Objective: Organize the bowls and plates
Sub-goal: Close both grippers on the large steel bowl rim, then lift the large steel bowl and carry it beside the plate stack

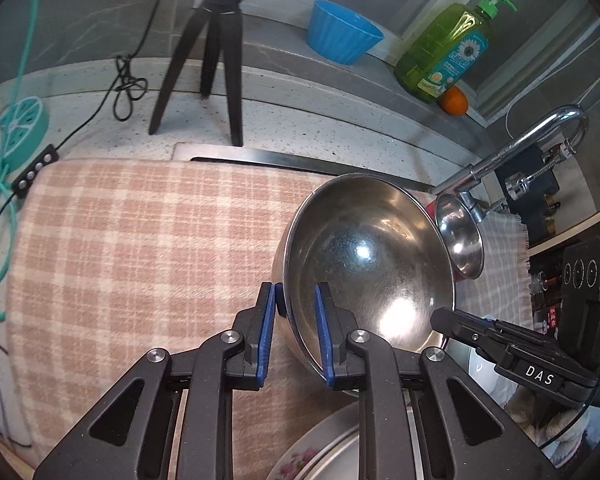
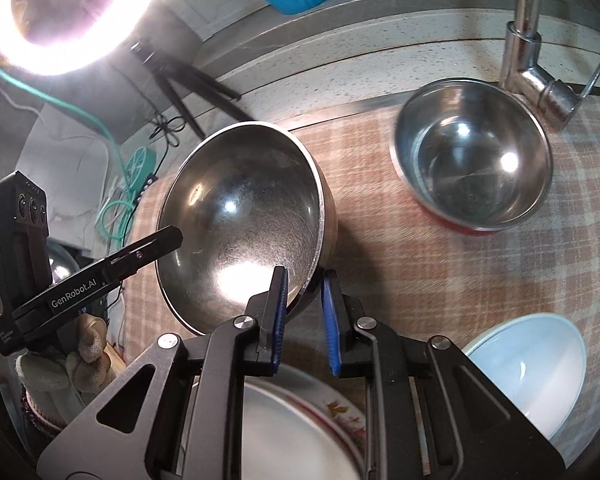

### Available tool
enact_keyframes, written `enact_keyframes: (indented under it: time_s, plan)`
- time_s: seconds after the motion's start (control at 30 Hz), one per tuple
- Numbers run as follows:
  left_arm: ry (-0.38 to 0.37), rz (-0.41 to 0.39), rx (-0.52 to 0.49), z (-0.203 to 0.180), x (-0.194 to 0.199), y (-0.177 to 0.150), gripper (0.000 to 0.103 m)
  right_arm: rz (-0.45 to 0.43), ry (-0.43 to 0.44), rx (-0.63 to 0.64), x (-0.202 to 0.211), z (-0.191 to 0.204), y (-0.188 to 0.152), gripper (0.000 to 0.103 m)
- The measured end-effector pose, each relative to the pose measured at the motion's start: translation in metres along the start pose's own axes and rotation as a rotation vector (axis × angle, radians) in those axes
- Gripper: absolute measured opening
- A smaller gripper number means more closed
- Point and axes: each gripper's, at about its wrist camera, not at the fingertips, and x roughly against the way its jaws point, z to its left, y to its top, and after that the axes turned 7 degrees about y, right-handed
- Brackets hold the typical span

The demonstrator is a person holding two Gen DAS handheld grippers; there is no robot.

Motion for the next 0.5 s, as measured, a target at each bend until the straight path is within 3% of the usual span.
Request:
enact_keyframes:
  time_s: [0.5]
  plan:
    - [0.049,-0.054,0.114,0.047,0.049,-0.055,0.018,0.062,0.059,0.135,-0.014,0.062,-0.042,0.018]
